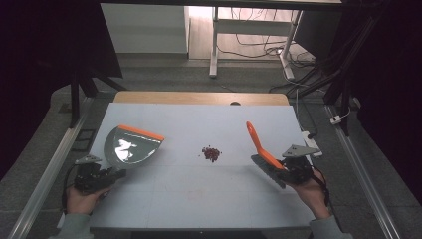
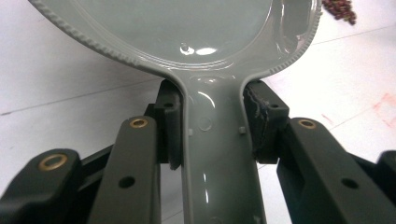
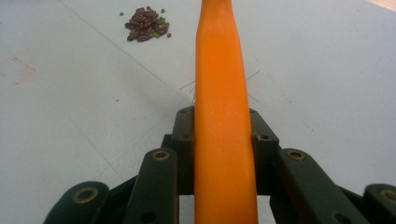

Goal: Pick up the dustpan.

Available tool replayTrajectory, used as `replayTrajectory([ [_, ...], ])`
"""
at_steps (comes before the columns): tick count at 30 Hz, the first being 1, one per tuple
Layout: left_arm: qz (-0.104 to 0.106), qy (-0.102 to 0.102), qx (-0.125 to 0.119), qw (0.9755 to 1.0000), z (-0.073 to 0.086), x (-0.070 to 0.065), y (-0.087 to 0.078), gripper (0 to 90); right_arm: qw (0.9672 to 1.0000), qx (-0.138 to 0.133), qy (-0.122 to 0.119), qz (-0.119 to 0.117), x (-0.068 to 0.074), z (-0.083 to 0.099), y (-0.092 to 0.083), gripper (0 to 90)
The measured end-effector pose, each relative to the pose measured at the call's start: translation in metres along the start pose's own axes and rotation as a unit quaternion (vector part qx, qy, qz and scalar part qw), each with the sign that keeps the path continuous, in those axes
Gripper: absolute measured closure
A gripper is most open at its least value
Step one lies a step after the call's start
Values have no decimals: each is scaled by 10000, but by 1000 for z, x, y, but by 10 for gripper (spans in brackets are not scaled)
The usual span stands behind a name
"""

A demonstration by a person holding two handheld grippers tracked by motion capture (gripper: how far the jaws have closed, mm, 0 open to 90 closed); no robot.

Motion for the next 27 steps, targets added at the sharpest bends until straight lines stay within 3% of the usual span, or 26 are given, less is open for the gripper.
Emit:
replayTrajectory([
  [15, 315, 506, -103, 9982, -9, -6, 6, 614, 9999, -73, 54, 101, -3, -10, 1, 708],
  [21, 413, 730, -113, 9964, -11, -17, 3, 614, 9999, -100, 1, 72, 1, -15, 3, 708],
  [27, 593, 999, -115, 9932, -16, -36, 0, 614, 10000, -75, -19, 42, 3, -15, 6, 708],
])
Point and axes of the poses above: each handheld gripper's, and its own axes: y roughly forward along the jaws, z roughly out of its underside, x roughly to its left, the point moved 7 cm from there along y, roughly forward along the jaws, and after that the axes turned 6 degrees about -z, right-handed, at the moved point
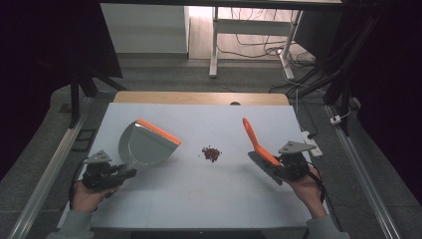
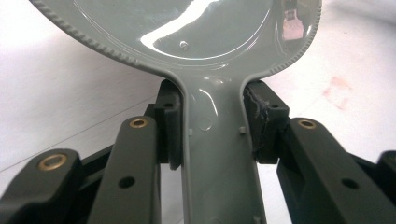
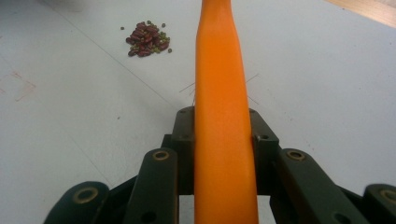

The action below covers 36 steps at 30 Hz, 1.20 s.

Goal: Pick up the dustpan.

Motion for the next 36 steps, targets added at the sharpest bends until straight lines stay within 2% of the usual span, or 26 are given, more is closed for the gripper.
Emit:
replayTrajectory([
  [10, 213, 270, 160, 9993, -2, -18, 5, 615, 10000, 11, -20, 8, 0, 0, 1, 708],
  [16, 335, 426, 264, 9982, -5, -33, 11, 614, 10000, 14, -22, 1, 1, 0, 2, 708],
  [21, 420, 584, 421, 9965, -5, -45, 18, 614, 10000, 19, -45, -9, 2, -1, 2, 708],
  [27, 550, 819, 632, 9931, -4, -59, 25, 614, 10000, 41, -38, -14, 2, 0, 4, 708],
  [36, 609, 940, 935, 9893, 1, -69, 35, 614, 10000, 56, -42, -25, 4, 0, 4, 708],
])
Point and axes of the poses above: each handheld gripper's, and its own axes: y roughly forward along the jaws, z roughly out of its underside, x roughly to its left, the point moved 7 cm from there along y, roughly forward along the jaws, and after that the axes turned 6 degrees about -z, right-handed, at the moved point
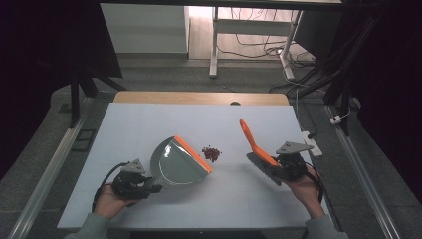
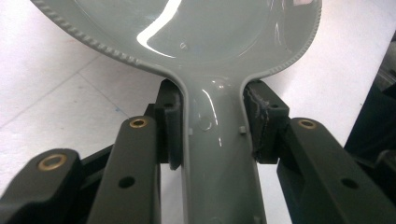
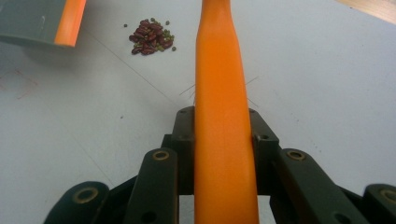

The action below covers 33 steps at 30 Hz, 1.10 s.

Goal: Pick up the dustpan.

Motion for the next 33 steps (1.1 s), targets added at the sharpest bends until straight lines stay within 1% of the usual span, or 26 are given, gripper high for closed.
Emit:
replayTrajectory([
  [3, -2, -65, 114, 9999, 2, 2, 3, 614, 10000, 4, -8, -8, 0, 0, 0, 708],
  [6, 25, -177, 192, 9997, 4, 4, 6, 613, 10000, -1, -6, -13, 0, 0, 0, 708],
  [10, 30, -409, 336, 9986, 7, 9, 8, 614, 10000, 9, 6, 4, -2, 1, 0, 708],
  [12, -1, -451, 385, 9982, 9, 11, 8, 613, 10000, 7, 15, 2, -2, 1, 0, 708],
  [16, 44, -537, 403, 9977, 9, 12, 8, 614, 10000, 13, 19, 8, -2, 1, 0, 708],
  [18, 49, -589, 460, 9972, 10, 14, 9, 614, 10000, 34, 21, 16, -3, 2, 1, 708],
  [21, 58, -597, 509, 9969, 11, 15, 11, 613, 10000, 46, 19, 16, -3, 2, 2, 708],
  [25, 202, -511, 578, 9968, 9, 14, 14, 613, 10000, 54, 13, 16, -3, 3, 2, 708],
  [26, 217, -515, 617, 9965, 9, 14, 16, 614, 10000, 55, 18, 16, -3, 3, 2, 708],
  [28, 289, -615, 651, 9956, 6, 14, 18, 614, 10000, 60, 18, 10, -3, 2, 3, 708],
  [33, 354, -611, 667, 9953, 1, 15, 22, 614, 10000, 53, 9, -2, -3, -1, 5, 708],
])
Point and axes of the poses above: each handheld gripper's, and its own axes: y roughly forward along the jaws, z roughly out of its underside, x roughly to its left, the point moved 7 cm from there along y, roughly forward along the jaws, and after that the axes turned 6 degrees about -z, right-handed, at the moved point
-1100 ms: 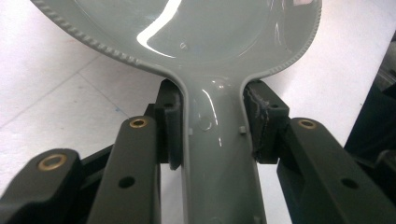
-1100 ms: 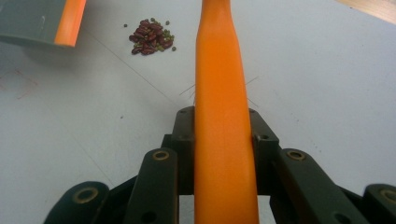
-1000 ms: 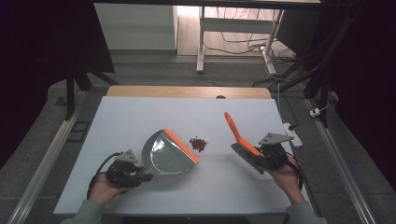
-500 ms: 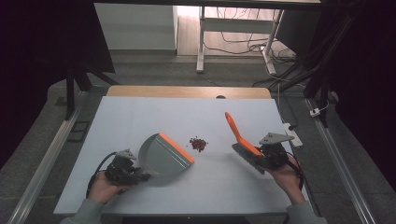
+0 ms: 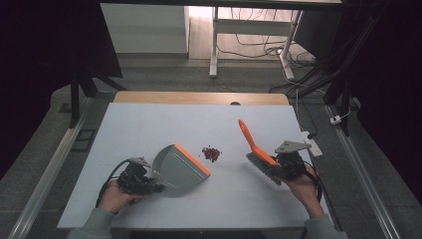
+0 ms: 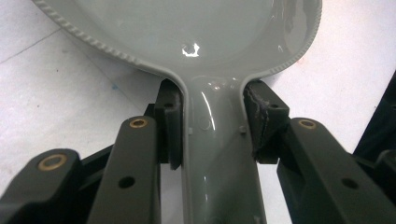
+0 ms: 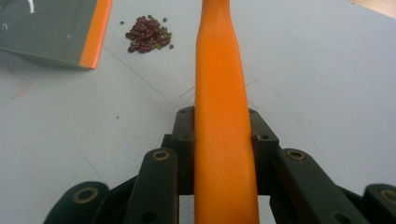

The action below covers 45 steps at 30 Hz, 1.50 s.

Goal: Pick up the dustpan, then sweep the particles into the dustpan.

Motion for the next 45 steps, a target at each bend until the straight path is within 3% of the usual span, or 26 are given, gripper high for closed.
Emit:
replayTrajectory([
  [12, 54, 156, 40, 9999, 0, -2, 0, 614, 10000, -52, -31, 16, 1, -14, 12, 708],
  [33, 122, 268, 68, 9995, 2, -4, 0, 614, 9996, -180, 222, 64, 0, -84, 90, 708],
  [37, 157, 302, 81, 9994, 2, -5, 0, 614, 9992, -250, 310, 71, -3, -92, 100, 708],
  [45, 177, 316, 80, 9993, 2, -5, 0, 614, 9994, -110, 293, 151, -6, -101, 122, 708],
])
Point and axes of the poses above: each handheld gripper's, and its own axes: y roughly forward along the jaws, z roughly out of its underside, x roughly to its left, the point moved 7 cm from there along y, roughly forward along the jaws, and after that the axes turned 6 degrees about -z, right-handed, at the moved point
